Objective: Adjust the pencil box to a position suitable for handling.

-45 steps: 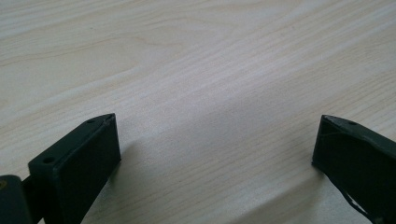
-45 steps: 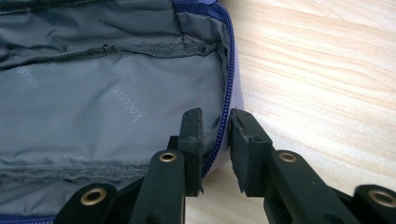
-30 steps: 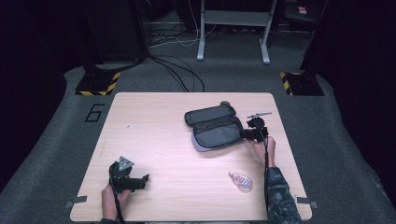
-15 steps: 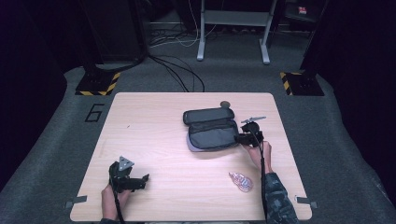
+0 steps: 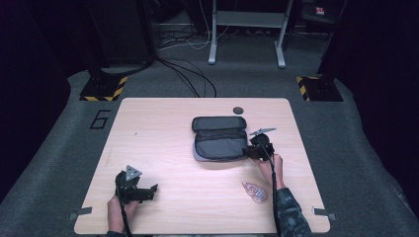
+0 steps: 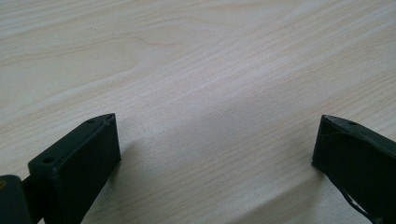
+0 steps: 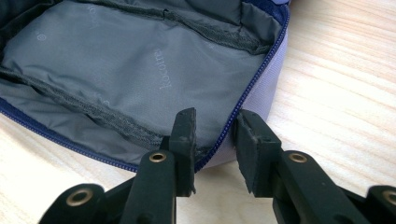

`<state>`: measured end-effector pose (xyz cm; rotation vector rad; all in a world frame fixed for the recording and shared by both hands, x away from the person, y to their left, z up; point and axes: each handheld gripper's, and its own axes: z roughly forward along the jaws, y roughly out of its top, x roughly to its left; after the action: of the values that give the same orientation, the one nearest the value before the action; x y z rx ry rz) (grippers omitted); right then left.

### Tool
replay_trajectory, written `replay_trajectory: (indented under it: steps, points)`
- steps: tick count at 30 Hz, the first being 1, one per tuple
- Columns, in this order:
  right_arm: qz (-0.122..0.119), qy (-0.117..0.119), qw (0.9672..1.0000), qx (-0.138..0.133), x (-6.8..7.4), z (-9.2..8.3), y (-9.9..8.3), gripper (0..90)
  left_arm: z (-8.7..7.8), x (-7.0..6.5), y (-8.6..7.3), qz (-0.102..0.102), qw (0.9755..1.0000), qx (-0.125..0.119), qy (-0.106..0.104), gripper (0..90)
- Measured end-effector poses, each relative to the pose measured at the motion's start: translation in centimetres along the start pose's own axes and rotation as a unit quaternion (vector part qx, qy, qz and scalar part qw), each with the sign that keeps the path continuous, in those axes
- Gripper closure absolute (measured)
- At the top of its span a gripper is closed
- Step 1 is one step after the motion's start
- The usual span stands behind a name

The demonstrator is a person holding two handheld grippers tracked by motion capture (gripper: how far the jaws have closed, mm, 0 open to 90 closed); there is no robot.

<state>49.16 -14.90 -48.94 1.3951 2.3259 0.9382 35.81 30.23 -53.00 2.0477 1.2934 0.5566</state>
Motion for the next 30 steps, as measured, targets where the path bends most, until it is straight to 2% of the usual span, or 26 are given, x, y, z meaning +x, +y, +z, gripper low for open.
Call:
replay_trajectory:
  steps: [4,13,20,30]
  points:
    - [0.002,0.003,1.0,0.0,0.6,-0.1,-0.3,68.7,0.0,0.0,0.0,0.0,1.0,0.0,0.0,0.8]
    - [-0.013,0.008,0.9999,-0.003,2.2,-0.3,-1.0,68.9,0.0,0.0,0.0,0.0,1.0,-0.001,0.0,0.9]
    - [-0.028,0.012,0.9995,-0.001,2.7,-0.2,-1.1,69.3,0.0,0.0,0.0,0.0,1.0,-0.001,0.0,0.9]
    - [-0.035,0.023,0.9991,-0.005,3.5,-0.2,-1.4,69.2,0.0,0.0,0.0,0.002,1.0,-0.001,-0.001,0.9]
